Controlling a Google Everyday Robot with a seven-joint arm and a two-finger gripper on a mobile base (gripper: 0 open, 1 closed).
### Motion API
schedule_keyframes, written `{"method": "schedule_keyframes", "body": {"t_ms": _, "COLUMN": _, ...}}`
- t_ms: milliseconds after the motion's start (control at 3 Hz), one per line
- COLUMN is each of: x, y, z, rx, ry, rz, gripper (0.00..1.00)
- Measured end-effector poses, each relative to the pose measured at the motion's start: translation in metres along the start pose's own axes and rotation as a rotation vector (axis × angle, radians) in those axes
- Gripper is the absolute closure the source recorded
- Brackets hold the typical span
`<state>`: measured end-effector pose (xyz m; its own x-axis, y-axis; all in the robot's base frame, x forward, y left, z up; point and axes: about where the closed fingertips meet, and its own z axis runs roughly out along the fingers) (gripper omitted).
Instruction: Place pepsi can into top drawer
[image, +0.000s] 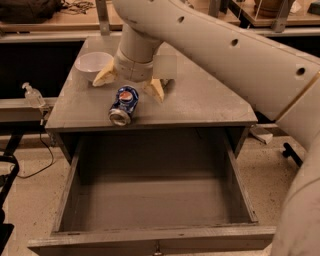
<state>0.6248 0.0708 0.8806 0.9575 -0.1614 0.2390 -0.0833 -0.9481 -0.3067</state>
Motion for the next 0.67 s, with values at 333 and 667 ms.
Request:
{"method": "schedule_keyframes", "body": {"t_ms": 333, "x": -0.006, "y": -0.005, "z": 0.023, "rx": -0.027, "ry": -0.026, "rz": -0.046, "gripper": 0.00}}
{"method": "schedule_keyframes", "body": {"t_ms": 667, "x": -0.011, "y": -0.007, "z": 0.042, "rx": -0.056, "ry": -0.040, "rz": -0.059, "gripper": 0.19}}
